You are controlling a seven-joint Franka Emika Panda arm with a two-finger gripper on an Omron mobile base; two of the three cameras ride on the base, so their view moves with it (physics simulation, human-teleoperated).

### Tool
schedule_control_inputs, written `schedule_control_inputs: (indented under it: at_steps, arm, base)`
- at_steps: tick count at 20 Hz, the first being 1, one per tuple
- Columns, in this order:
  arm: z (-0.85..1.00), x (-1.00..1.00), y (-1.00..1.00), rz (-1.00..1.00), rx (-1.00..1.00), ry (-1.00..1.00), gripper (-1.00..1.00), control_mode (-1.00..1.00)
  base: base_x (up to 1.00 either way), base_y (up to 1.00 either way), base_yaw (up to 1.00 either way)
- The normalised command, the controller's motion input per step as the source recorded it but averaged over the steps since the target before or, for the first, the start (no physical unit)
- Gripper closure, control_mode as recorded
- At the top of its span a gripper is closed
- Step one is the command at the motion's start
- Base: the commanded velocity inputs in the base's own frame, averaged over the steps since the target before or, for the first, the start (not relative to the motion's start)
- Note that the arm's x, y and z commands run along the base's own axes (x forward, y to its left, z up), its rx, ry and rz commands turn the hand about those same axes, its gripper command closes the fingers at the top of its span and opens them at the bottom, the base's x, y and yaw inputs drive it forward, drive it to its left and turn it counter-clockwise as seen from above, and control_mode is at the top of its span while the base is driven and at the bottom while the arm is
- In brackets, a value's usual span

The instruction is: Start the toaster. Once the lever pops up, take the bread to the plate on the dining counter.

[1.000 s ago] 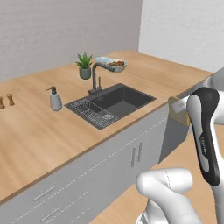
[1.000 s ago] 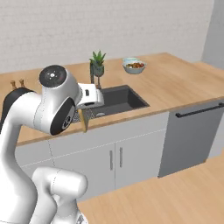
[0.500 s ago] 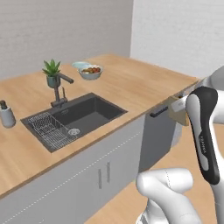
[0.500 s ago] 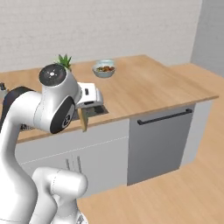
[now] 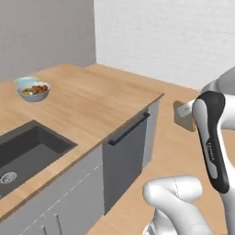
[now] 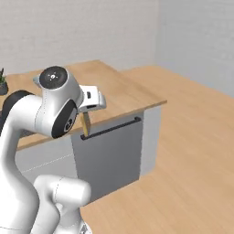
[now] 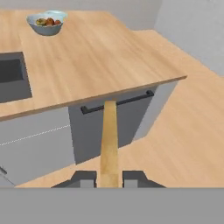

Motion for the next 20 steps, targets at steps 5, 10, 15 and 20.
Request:
schedule_control_inputs:
  at_steps: [5,10,15,20]
  arm:
    - [0.00,0.00,0.00,0.00,0.00,0.00,1.00,1.00]
    - [0.00,0.00,0.00,0.00,0.00,0.00,1.00,1.00]
    - [0.00,0.00,0.00,0.00,0.00,0.00,1.00,1.00]
    - [0.00,0.00,0.00,0.00,0.00,0.00,1.00,1.00]
  base:
    - [0.82,-0.88,-0.44]
    - [0.95,-0.96,-0.36]
    - [1.00,-0.58,-0.25]
    - [1.00,-0.09,-0.13]
